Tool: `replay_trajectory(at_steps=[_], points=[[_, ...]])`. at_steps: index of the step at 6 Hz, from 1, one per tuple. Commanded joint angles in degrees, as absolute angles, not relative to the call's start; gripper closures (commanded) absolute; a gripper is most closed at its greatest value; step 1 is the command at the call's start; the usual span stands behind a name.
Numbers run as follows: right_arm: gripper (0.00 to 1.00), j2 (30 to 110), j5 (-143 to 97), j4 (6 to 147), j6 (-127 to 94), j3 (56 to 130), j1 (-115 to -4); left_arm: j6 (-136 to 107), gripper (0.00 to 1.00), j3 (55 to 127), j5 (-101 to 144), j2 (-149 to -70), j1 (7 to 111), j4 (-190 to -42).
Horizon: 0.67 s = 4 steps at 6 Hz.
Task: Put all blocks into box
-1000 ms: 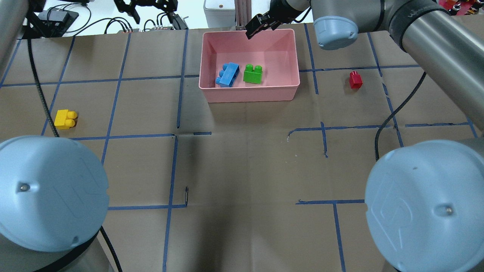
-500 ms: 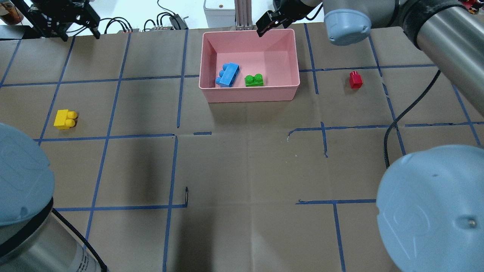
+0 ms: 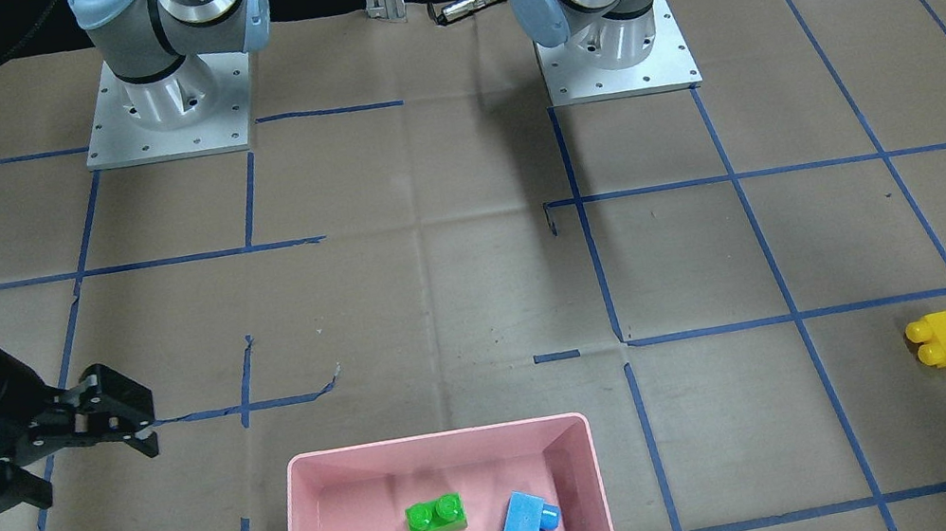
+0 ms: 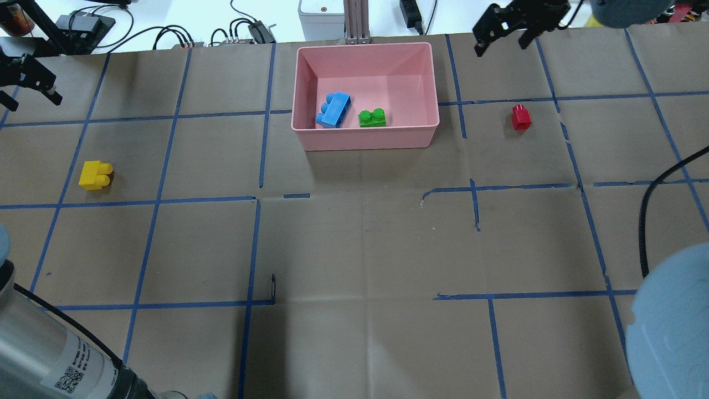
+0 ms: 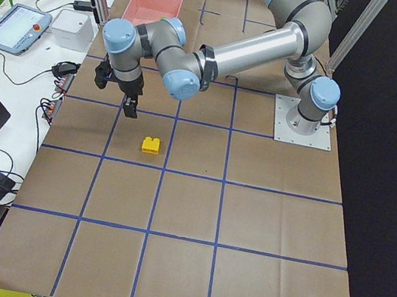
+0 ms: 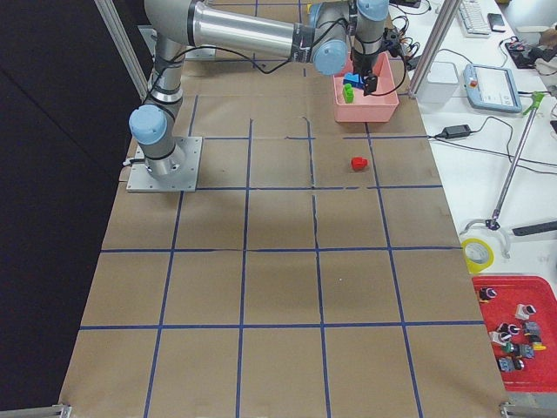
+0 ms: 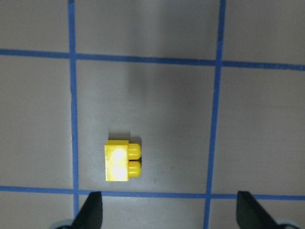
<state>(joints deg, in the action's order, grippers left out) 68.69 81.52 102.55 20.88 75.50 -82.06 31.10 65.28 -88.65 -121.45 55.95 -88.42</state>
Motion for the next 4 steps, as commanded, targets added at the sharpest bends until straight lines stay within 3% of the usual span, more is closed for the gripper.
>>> replay_trajectory(at_steps=[1, 4], points=[[0.01, 67.2, 86.7, 108.5, 20.5, 80.1, -78.9, 33.8, 0.03, 73.6, -88.9, -122.0, 53.5, -81.0], [0.01, 58.3, 86.6, 125.1, 20.0, 87.4, -77.2, 31.9, 0.03, 89.0, -88.6, -122.6, 53.8, -61.2]])
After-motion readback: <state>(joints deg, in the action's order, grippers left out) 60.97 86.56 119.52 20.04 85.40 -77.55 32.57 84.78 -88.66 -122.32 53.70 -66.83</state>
